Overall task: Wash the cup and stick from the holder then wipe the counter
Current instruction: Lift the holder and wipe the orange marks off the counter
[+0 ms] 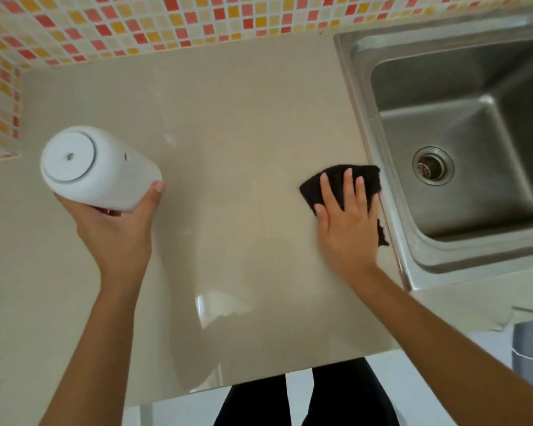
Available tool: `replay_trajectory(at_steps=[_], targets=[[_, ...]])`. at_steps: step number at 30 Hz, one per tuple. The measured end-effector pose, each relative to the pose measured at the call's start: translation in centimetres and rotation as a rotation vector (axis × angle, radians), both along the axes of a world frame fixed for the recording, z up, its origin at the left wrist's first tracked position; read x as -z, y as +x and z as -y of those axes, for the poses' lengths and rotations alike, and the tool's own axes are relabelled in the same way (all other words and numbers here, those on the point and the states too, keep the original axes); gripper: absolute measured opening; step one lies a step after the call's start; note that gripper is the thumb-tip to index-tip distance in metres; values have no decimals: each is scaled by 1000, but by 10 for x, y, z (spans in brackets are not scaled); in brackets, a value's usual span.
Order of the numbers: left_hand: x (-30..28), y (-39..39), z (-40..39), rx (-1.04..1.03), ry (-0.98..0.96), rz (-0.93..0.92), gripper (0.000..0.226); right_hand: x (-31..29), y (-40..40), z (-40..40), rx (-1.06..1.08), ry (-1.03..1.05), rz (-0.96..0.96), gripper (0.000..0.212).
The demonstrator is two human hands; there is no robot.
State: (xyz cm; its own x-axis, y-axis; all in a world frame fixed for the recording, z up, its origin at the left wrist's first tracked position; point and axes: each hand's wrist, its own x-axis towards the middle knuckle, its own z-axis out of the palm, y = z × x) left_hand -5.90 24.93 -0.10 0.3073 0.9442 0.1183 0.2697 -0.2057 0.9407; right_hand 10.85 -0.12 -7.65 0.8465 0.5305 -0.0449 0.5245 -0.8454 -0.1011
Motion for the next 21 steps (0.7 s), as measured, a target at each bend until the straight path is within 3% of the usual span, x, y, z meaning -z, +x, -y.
replay_trajectory(at_steps=[2,6,10,16,19,21], targets=[[0,-4,-1,-6,3,-2,94,-2,-51,-20,-25,11,-18,54],[0,-7,0,-7,19,-24,94,-9,-177,-74,-433,95,-181,56],[5,-3,3,13,30,-40,93,-7,-172,-64,-577,102,-191,51],[8,-7,11,3,15,-23,96,-7,-81,65,-361,-18,-97,52],[11,-8,11,-1,4,2,94,-11,-76,57,-240,-37,-107,52],[13,-7,12,8,2,-1,93,-9,-77,20,-288,-18,-92,53]])
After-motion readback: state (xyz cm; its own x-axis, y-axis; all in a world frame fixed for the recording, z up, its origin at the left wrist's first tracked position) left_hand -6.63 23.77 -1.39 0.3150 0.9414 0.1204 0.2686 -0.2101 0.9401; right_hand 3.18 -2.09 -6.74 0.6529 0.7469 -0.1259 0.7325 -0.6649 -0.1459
